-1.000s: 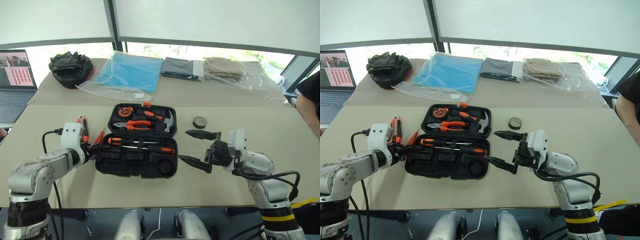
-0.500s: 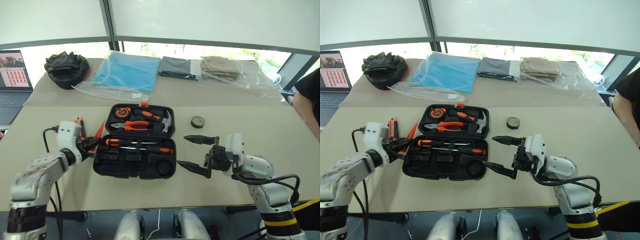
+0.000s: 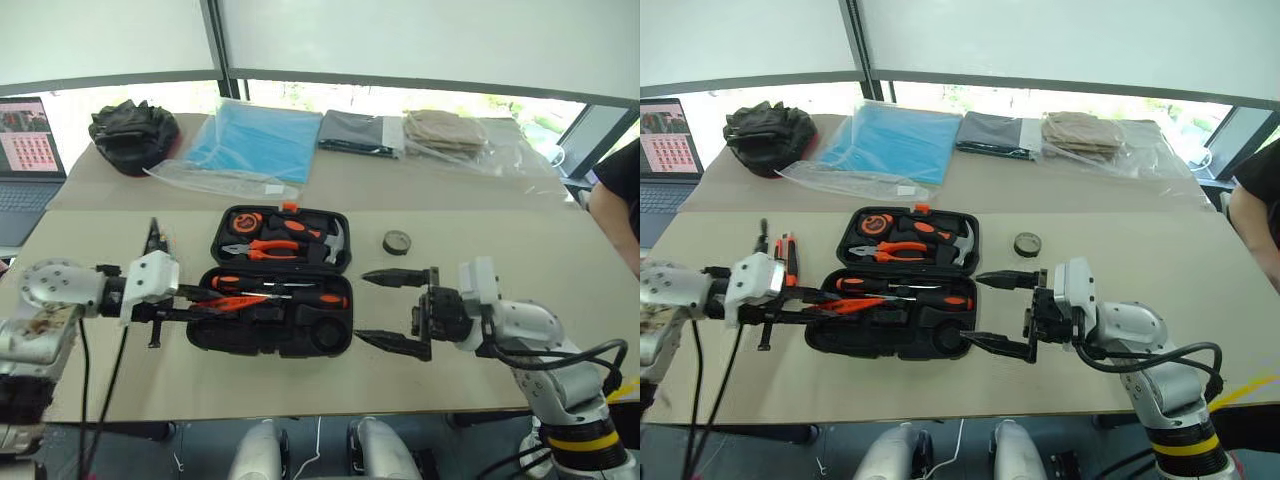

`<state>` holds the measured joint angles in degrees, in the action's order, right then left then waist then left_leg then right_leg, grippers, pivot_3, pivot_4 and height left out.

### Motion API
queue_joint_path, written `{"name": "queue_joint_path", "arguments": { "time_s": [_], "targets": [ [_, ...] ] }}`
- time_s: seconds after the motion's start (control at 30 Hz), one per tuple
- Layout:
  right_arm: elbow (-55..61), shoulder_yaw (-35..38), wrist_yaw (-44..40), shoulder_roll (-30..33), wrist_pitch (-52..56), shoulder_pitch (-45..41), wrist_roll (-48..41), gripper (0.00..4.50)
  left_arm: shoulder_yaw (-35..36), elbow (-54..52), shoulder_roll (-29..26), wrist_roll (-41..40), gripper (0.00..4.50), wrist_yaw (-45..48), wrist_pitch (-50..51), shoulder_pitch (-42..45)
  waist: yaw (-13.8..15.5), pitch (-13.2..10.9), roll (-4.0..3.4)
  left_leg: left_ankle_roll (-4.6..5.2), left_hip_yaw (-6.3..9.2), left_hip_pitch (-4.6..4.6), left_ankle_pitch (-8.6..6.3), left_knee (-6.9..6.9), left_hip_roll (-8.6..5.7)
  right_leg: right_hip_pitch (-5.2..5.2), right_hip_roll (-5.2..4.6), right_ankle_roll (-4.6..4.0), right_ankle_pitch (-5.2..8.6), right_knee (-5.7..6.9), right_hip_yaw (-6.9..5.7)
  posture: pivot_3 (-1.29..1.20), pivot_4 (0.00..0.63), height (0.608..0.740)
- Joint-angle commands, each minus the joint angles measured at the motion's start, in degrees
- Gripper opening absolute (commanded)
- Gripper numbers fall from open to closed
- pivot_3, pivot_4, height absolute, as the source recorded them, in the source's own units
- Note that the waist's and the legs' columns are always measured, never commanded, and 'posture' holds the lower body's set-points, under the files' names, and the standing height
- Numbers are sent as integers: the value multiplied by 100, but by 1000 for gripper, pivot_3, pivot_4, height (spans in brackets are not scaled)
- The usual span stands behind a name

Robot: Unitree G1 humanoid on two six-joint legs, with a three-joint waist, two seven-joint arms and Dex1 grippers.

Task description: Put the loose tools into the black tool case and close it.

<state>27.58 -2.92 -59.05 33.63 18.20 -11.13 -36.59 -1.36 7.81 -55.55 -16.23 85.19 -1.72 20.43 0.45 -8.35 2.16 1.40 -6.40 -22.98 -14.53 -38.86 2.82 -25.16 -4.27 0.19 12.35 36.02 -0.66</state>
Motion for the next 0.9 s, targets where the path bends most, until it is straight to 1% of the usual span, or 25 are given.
{"name": "queue_joint_path", "arguments": {
  "time_s": [0.03, 0.17, 0.3, 0.43, 0.73, 0.9],
  "targets": [
    [261, -170, 126, -14, 50, -51, 114, 4500, -257, 305, 130, 299, 442, 33, -178, 281, -1, 0, 0, 2, -2, -1, -1, 0, 0, -1, 3, 1, 1, 2, -1, 0, 150, 740],
    [241, -243, 202, 24, -40, -21, 361, 4500, -451, 442, 167, 520, 442, 55, -231, 420, 14, 0, 0, 7, -9, -29, -4, -11, -4, -11, 0, 11, 7, 2, -7, 0, 150, 740],
    [228, -284, 236, 89, -49, 41, 546, 4500, -562, 533, 206, 673, 442, 31, -199, 565, 19, 0, 0, 9, -9, -29, -5, -18, -10, -8, -6, 19, 8, 1, -6, 0, 150, 740],
    [221, -290, 212, 120, -41, 89, 609, 4500, -713, 651, 277, 987, 442, -191, -210, 770, 28, 0, 0, 8, -7, -25, -4, -25, -9, -2, -4, 19, 8, 6, -9, 0, 150, 740],
    [232, -338, 228, 92, 28, 61, 609, 4500, -1062, 428, 317, 1292, 442, -134, 30, 1010, 21, 0, 1, 8, -7, -22, -4, -28, -9, 1, -2, 19, 8, 10, -7, 0, 150, 740],
    [219, -373, 251, 76, 34, 34, 620, 4500, -1297, 257, 148, 1620, 442, -85, 392, 1053, 22, 1, 2, 8, -7, -21, -4, -30, -10, 3, -3, 20, 7, 11, -6, 0, 150, 740]
  ]
}}
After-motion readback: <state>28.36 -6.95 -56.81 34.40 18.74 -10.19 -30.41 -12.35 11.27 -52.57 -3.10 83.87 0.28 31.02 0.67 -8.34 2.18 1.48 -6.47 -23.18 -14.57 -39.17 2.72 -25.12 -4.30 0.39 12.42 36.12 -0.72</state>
